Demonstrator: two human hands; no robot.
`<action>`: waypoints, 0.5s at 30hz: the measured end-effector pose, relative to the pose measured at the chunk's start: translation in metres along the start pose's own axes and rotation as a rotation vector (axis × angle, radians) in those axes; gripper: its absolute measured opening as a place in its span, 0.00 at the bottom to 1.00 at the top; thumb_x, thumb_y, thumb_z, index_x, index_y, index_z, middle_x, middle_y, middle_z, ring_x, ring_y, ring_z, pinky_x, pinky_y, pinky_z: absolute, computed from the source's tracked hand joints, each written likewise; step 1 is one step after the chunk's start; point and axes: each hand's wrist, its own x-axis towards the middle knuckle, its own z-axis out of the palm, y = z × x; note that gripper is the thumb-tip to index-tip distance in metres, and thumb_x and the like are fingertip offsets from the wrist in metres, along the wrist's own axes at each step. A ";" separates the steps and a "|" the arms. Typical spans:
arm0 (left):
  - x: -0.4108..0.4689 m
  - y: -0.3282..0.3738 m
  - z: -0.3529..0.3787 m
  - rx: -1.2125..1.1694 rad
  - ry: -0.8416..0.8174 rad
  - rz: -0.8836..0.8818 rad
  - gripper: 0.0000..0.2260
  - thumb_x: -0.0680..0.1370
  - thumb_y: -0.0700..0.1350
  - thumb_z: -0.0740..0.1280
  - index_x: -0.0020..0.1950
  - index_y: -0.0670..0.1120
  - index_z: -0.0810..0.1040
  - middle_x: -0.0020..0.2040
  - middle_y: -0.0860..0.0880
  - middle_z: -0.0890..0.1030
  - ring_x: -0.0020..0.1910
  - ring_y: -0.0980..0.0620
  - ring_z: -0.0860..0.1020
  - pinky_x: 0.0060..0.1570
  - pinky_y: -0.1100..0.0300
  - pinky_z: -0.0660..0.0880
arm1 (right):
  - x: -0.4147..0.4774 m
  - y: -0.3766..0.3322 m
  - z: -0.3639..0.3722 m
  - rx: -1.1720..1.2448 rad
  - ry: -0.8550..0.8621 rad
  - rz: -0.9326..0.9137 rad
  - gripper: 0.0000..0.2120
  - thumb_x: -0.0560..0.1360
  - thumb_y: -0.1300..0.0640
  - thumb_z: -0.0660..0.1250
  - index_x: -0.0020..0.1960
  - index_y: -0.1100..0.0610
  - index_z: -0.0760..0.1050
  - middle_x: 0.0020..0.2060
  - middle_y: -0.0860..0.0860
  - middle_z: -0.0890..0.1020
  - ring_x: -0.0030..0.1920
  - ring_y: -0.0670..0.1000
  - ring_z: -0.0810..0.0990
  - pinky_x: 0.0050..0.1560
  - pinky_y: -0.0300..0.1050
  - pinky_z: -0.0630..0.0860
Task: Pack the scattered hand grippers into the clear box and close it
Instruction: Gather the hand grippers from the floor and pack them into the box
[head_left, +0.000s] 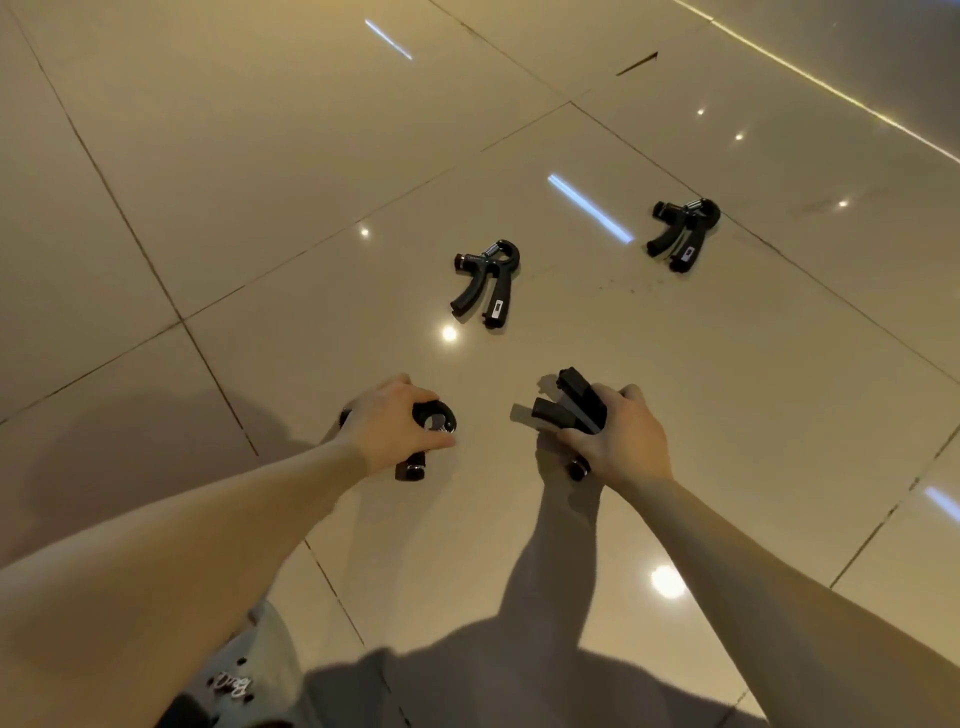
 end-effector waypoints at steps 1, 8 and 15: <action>-0.004 0.005 0.001 -0.053 0.015 -0.024 0.27 0.62 0.77 0.67 0.56 0.66 0.78 0.46 0.62 0.73 0.46 0.59 0.75 0.45 0.57 0.75 | -0.007 0.002 -0.005 0.018 0.003 -0.006 0.21 0.70 0.41 0.74 0.59 0.48 0.75 0.47 0.49 0.71 0.38 0.52 0.76 0.37 0.44 0.70; -0.047 0.067 0.006 -0.632 0.009 -0.270 0.24 0.61 0.66 0.79 0.53 0.60 0.82 0.44 0.50 0.84 0.34 0.46 0.85 0.35 0.48 0.83 | -0.076 0.034 -0.042 0.134 0.056 -0.036 0.25 0.69 0.46 0.75 0.64 0.49 0.75 0.48 0.47 0.71 0.41 0.48 0.75 0.42 0.47 0.75; -0.116 0.157 0.032 -0.823 0.050 -0.228 0.10 0.73 0.54 0.76 0.49 0.49 0.85 0.43 0.48 0.84 0.39 0.52 0.83 0.37 0.63 0.74 | -0.171 0.074 -0.081 0.184 0.084 -0.046 0.31 0.68 0.41 0.76 0.68 0.48 0.73 0.49 0.44 0.70 0.44 0.45 0.73 0.46 0.40 0.71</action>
